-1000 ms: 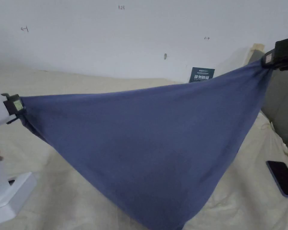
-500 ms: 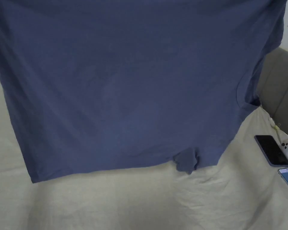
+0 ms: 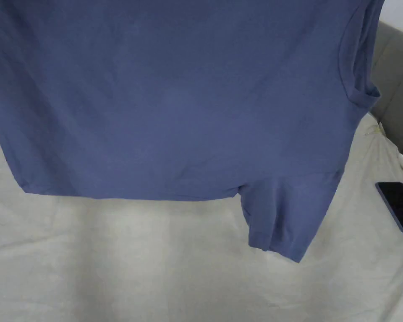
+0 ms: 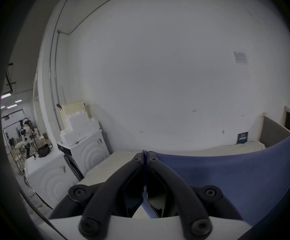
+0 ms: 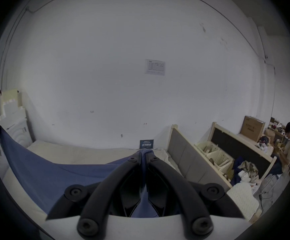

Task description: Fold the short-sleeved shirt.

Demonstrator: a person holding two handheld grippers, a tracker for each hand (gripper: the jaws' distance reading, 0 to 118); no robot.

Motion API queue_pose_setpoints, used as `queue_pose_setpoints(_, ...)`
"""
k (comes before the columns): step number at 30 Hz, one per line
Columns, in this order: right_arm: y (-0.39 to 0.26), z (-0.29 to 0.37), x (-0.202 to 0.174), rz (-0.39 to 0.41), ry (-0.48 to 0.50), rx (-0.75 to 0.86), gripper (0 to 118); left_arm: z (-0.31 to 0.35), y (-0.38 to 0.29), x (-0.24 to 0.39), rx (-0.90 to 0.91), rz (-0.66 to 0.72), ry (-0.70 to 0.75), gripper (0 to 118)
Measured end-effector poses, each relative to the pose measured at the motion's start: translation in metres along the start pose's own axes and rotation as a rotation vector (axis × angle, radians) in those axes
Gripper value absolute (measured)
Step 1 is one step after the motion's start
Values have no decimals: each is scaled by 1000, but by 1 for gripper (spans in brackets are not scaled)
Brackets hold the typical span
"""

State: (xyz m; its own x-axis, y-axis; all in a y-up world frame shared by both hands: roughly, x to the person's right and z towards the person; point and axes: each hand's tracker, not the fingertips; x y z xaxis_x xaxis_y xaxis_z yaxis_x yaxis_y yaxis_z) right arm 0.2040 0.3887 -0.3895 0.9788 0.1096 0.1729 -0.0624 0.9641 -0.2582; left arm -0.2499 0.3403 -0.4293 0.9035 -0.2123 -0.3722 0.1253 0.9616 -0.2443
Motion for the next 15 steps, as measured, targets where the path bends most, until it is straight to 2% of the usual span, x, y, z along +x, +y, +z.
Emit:
queue_pose_setpoints(6, 30, -65, -27, 5, -58, 62, 2, -76, 21, 30, 28, 82, 45, 0)
queue_pose_setpoints(10, 40, -108, -44, 82, -131, 134, 2, -111, 11, 61, 154, 2, 96, 0)
queue_pose_setpoints(13, 41, -135, -50, 55, -141, 153, 2, -142, 10, 76, 129, 16, 96, 0)
queue_pose_setpoints(15, 37, -151, -53, 43, -139, 172, 2, -157, 8, 81, 81, 85, 53, 0)
